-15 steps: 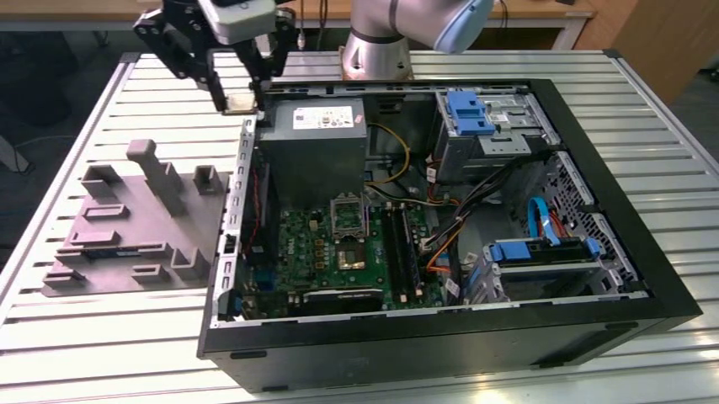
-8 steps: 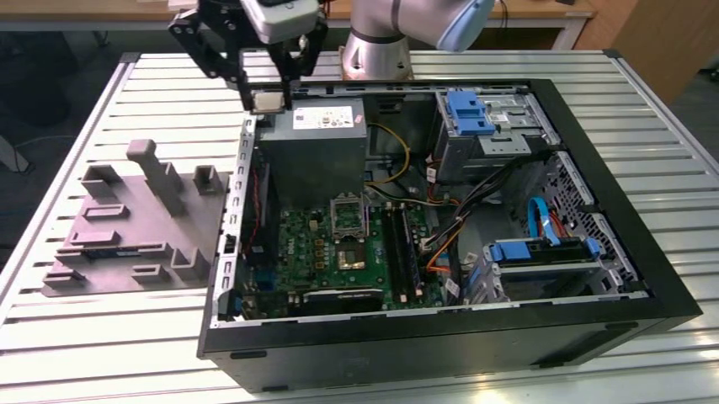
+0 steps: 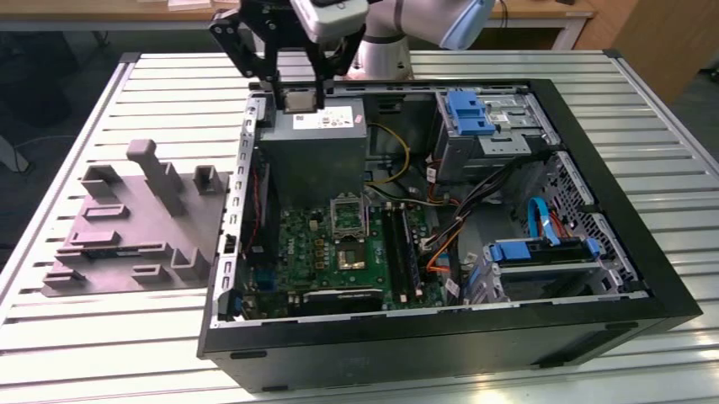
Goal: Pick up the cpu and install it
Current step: 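Pick up the cpu and move it towards the insertion slot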
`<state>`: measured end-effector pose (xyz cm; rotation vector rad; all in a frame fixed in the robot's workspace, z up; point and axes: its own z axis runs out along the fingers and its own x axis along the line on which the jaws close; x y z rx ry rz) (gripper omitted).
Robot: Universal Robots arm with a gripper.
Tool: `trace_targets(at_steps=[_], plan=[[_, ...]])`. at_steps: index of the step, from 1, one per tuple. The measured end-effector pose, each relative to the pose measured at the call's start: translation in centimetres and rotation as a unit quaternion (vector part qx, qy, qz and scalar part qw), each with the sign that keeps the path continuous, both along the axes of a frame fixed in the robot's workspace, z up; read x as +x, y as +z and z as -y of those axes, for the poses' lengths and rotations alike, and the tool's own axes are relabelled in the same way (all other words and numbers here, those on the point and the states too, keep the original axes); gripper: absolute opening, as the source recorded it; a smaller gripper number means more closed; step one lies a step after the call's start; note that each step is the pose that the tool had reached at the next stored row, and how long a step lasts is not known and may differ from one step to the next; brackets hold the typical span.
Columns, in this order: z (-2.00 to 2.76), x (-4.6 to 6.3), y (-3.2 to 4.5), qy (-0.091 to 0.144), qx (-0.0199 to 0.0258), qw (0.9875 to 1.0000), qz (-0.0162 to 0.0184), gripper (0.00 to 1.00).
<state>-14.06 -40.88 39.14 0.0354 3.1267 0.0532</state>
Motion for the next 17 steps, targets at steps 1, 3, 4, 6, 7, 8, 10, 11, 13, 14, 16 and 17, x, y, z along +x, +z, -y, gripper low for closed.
trace_targets(at_steps=[1,3,4,6,7,8,10,11,13,14,16,17], plan=[[0.0,0.2,0.0,0.0,0.0,1.0,0.0,0.47],[0.0,0.7,-0.02,0.0,0.0,1.0,0.0,0.47],[0.01,0.8,-0.04,0.0,0.0,1.0,0.0,0.47],[0.16,1.0,-0.06,0.0,-0.0004,1.0,0.0,0.47],[0.31,1.1,-0.09,0.0,-0.0004,1.0,0.0,0.47],[0.49,1.1,-0.14,0.0,-0.0003,1.0,0.0,0.47],[0.87,1.2,-0.21,0.0,-0.0004,1.0,0.0,0.47],[1.01,1.2,-0.23,0.0,-0.0004,1.0,0.0,0.47],[1.12,1.5,-0.29,0.0,-0.0007,1.0,0.0001,0.47],[1.15,1.8,-0.31,0.0,-0.0007,1.0,0.0,0.47],[1.17,2.6,-0.34,-0.001,-0.0008,1.0,0.0,0.47],[1.17,3.1,-0.35,0.0,-0.0008,1.0,0.0,0.47]])
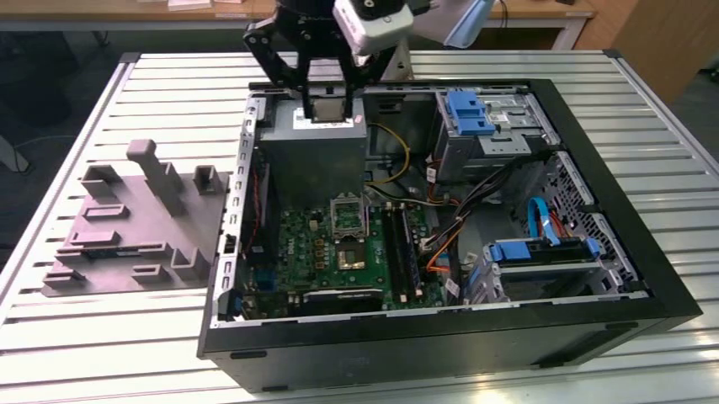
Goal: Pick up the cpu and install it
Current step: 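Pick up the cpu and move it towards the insertion slot, then place the cpu into insertion slot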
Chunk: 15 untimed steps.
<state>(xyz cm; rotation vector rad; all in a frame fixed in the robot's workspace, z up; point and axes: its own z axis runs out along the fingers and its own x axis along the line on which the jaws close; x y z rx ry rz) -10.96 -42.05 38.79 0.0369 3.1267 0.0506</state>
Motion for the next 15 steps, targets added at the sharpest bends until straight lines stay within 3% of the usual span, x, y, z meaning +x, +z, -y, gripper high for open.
trace_targets(at_steps=[6,15], plan=[[0.0,2.6,-0.08,0.0,0.0001,1.0,0.0001,0.47],[0.09,2.6,-0.16,0.0,0.0003,1.0,0.0001,0.47]])
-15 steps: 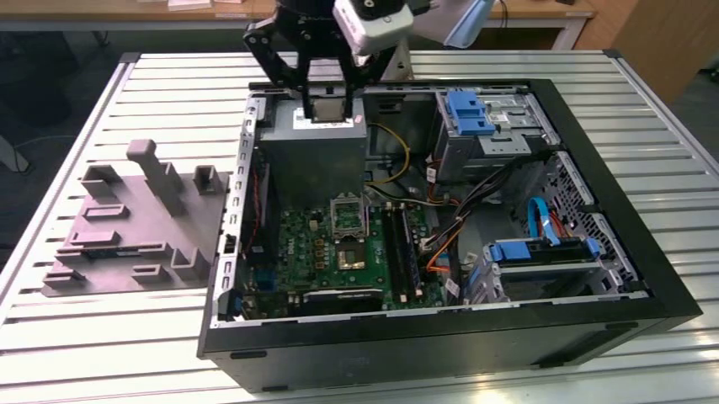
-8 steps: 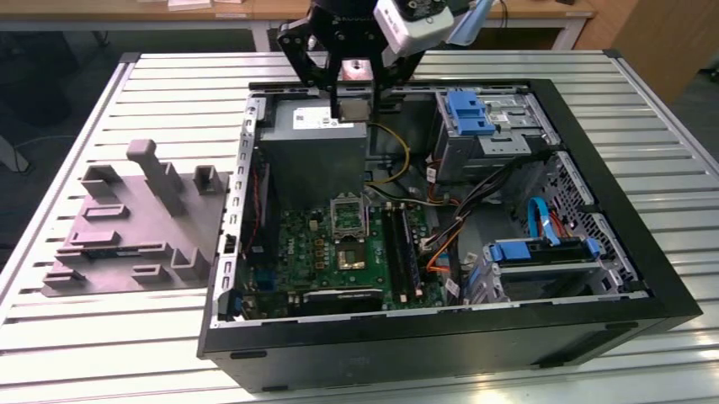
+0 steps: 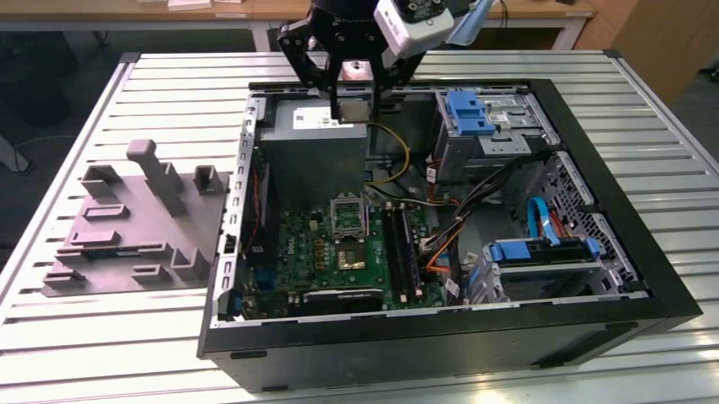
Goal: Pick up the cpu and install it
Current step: 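Place the cpu into insertion slot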
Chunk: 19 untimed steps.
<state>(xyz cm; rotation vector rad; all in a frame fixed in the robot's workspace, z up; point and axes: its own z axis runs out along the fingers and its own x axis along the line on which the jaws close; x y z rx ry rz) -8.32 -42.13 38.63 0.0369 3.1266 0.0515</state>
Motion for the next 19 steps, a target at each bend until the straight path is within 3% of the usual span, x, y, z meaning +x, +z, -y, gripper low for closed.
trace_targets(at_steps=[14,19], plan=[[0.03,0.0,-0.16,0.0,-0.0023,1.0,-0.0003,0.47],[0.14,-0.01,-0.84,0.0,-0.0038,1.0,-0.0049,0.47]])
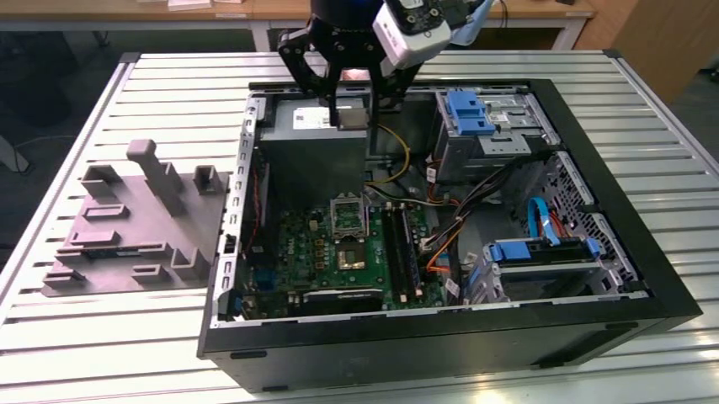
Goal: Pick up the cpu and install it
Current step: 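Place the cpu into insertion slot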
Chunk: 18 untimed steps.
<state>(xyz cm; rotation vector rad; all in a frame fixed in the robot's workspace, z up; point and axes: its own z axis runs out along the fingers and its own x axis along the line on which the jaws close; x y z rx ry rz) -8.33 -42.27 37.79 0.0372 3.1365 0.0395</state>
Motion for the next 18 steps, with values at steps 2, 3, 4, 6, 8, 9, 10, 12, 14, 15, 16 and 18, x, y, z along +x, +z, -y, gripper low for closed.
trace_targets(at_steps=[2,3,4,6,8,9,10,12,14,15,16,18], plan=[[0.17,0.0,-0.26,0.0,-0.0003,1.0,-0.0017,0.47],[0.32,0.0,-0.37,0.0,-0.0004,1.0,-0.0029,0.47],[0.46,0.0,-0.49,0.0,-0.0003,1.0,-0.0041,0.47],[0.64,0.0,-0.79,0.0,-0.0003,1.0,-0.0055,0.47],[0.72,0.0,-1.16,0.0,-0.0004,1.0,-0.0058,0.47],[0.77,0.0,-1.34,0.0,-0.0003,1.0,-0.0059,0.47],[0.87,0.0,-1.52,0.0,-0.0003,1.0,-0.0063,0.47],[1.13,0.0,-1.88,0.003,-0.0004,1.0,-0.0094,0.47],[1.48,0.0,-2.23,0.005,-0.0005,0.9999,-0.012,0.47],[1.69,0.0,-2.42,0.005,-0.0004,0.9999,-0.0124,0.47],[1.83,0.0,-2.62,0.005,-0.0003,0.9999,-0.0126,0.47],[2.07,0.0,-2.97,0.005,-0.0004,0.9999,-0.0128,0.47]])
